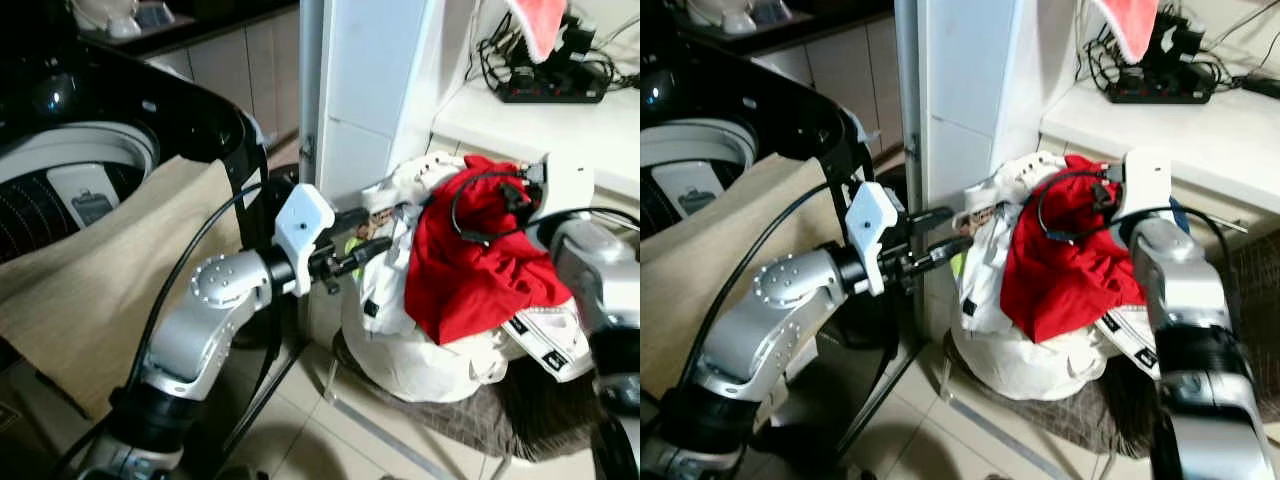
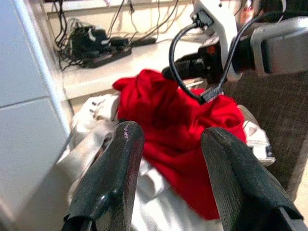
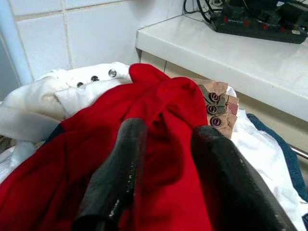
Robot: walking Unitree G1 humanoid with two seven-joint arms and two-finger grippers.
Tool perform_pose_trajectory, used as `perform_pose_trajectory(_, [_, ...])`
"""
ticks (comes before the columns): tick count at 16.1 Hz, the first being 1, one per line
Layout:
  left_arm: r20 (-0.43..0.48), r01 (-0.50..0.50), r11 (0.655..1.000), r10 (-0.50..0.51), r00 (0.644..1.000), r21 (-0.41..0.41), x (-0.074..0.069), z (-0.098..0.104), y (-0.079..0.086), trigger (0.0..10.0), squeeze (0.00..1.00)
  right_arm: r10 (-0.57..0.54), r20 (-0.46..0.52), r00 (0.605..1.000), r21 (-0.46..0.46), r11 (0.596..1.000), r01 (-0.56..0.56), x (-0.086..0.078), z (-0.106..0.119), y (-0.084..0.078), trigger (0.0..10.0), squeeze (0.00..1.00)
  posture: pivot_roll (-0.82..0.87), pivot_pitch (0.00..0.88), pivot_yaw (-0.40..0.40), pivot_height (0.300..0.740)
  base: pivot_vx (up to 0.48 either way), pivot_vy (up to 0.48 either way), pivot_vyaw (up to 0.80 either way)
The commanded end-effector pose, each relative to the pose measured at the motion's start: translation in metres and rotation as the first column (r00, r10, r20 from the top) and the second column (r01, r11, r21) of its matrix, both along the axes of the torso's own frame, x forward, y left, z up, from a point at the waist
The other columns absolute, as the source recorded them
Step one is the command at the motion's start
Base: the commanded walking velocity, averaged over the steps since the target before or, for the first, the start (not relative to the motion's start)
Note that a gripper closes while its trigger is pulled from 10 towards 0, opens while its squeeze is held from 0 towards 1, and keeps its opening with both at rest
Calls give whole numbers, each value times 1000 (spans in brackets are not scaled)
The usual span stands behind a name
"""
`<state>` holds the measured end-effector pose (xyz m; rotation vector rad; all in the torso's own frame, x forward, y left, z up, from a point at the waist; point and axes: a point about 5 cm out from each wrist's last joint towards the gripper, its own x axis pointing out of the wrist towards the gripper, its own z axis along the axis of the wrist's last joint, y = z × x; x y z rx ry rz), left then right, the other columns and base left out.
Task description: Clothes washing
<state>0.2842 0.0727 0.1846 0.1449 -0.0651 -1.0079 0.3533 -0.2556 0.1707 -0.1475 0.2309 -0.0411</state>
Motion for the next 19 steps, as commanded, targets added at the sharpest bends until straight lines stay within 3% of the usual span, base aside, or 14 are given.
perform_pose_trajectory(1, [-20, -19, 999, 20, 1000, 26, 0, -6, 5, 10000, 0, 19, 14, 1000, 7, 1000, -19, 7, -1, 1, 10000, 1000, -108, 0, 1, 740, 0, 0, 0])
perform_pose_trajectory(10, [-25, -16, 999, 17, 1000, 30, -5, -7, 7, 10000, 0, -3, 1, 1000, -5, 1000, 3, 18, -11, -2, 10000, 1000, -91, 0, -16, 740, 0, 0, 0])
perform_pose_trajectory(13, [-34, 5, 999, -4, 999, 38, -6, -8, 5, 10000, 0, -47, -187, 981, -73, 997, 34, 12, -37, -6, 10000, 1000, -92, 0, -14, 740, 0, 0, 0])
perform_pose_trajectory(14, [-44, 27, 999, -26, 999, 37, -9, -8, 4, 10000, 0, -52, -227, 972, -81, 996, 34, 9, -43, -7, 10000, 0, -92, 0, -14, 740, 0, 0, 0])
perform_pose_trajectory(16, [-64, 83, 996, -81, 995, 30, -15, -9, 2, 10000, 0, -51, -275, 960, -69, 997, 33, 6, -51, -7, 10000, 0, -87, 0, -16, 740, 0, 0, 0])
perform_pose_trajectory(17, [-69, 98, 995, -96, 993, 32, -17, -9, 1, 10000, 0, -54, -284, 957, -65, 997, 37, 6, -53, -7, 3686, 0, -88, 0, -14, 740, 0, 0, 0])
perform_pose_trajectory(18, [-70, 104, 994, -102, 992, 33, -17, -10, 1, 10000, 0, -56, -289, 956, -65, 997, 39, 6, -53, -8, 3686, 0, -88, 0, -14, 740, 0, 0, 0])
perform_pose_trajectory(19, [-73, 108, 993, -105, 992, 39, -18, -10, 1, 10000, 0, -54, -296, 954, -62, 997, 37, 6, -54, -7, 0, 0, -88, 0, -14, 740, 0, 0, 0])
